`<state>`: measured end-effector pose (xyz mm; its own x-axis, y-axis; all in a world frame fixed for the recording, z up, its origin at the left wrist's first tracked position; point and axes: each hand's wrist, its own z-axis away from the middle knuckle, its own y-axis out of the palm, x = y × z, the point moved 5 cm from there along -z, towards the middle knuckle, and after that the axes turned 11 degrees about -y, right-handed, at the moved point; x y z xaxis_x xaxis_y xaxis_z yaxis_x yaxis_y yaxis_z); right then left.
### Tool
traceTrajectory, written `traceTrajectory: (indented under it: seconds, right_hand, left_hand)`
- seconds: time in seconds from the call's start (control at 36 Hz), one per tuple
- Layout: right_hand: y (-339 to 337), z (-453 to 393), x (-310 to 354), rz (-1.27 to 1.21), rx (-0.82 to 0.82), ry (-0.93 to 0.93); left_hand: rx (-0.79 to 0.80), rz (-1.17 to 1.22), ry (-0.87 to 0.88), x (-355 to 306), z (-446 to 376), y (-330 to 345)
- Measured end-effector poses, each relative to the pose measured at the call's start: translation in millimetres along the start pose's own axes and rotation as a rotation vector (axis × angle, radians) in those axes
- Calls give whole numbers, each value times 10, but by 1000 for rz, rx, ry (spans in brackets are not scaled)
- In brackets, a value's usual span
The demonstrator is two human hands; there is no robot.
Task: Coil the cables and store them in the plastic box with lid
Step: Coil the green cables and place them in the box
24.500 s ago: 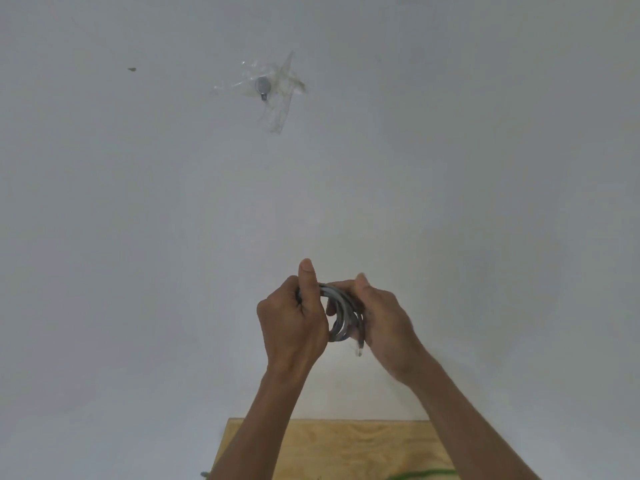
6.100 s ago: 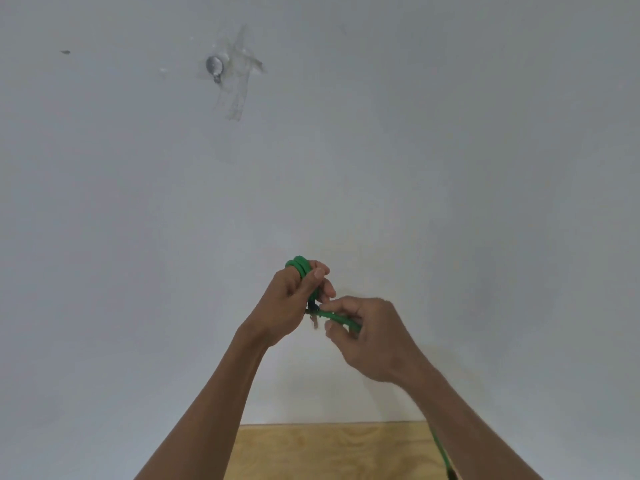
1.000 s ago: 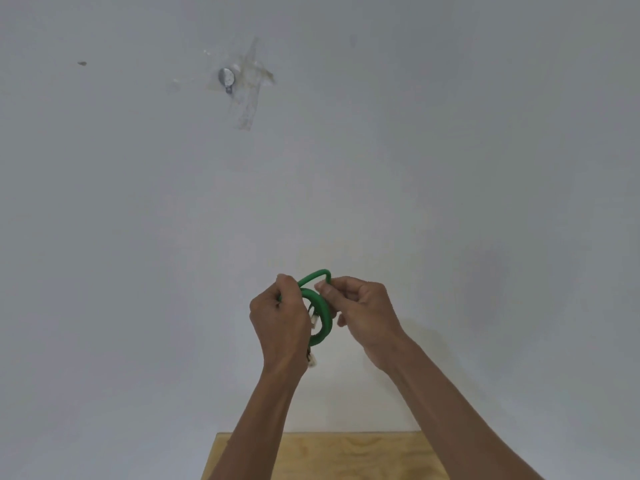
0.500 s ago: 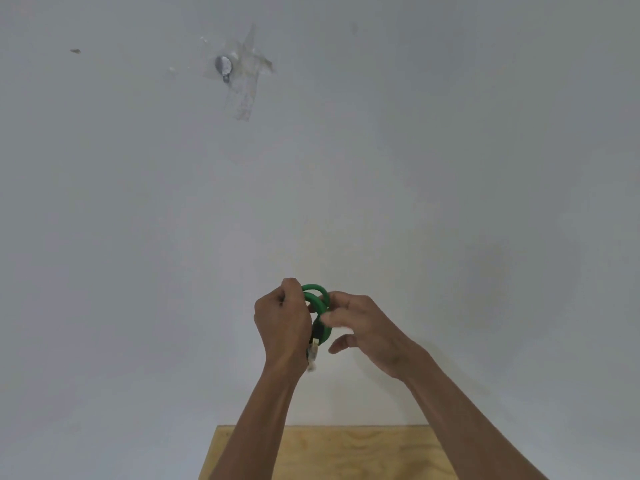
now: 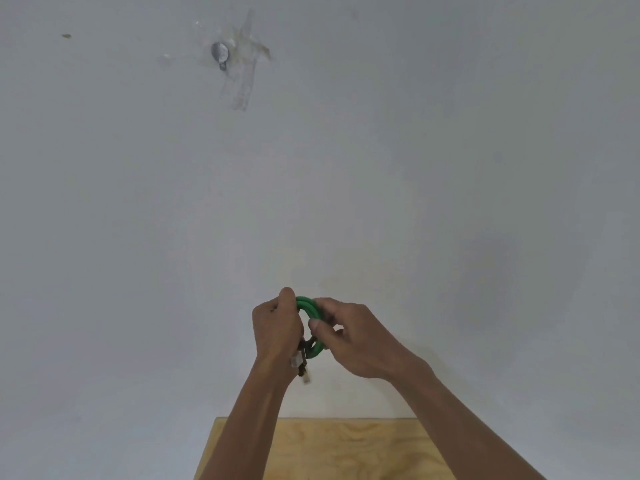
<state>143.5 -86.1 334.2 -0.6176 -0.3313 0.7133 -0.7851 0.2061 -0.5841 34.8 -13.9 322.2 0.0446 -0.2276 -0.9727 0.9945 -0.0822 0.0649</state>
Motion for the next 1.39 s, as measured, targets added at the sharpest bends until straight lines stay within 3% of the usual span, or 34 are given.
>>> traceTrajectory:
  seconds: [0.11,0.39,0.58,0.83,1.06,1.39]
  right_hand:
    - [60,31,-12,-84,-47,3]
    - [93,62,-8,-158,-15,54]
    - [157,147,-117,-176,-232,83]
    - [179,222,-199,-180,-233,120]
    - [465,529,-384,-252,-513,90]
    - [1090,922,-660,-351,-484,344]
  left_hand:
    - [40,-27,-1,30,-12,-6]
    - [-79,-82,158,-81,54,-11]
    - [-126,-52,173,-11,75,33]
    - [-142,-64,186,139,57,17]
    - [-110,-88,129,380,73,-54]
    - [115,-182,-163,1147,-53,-433]
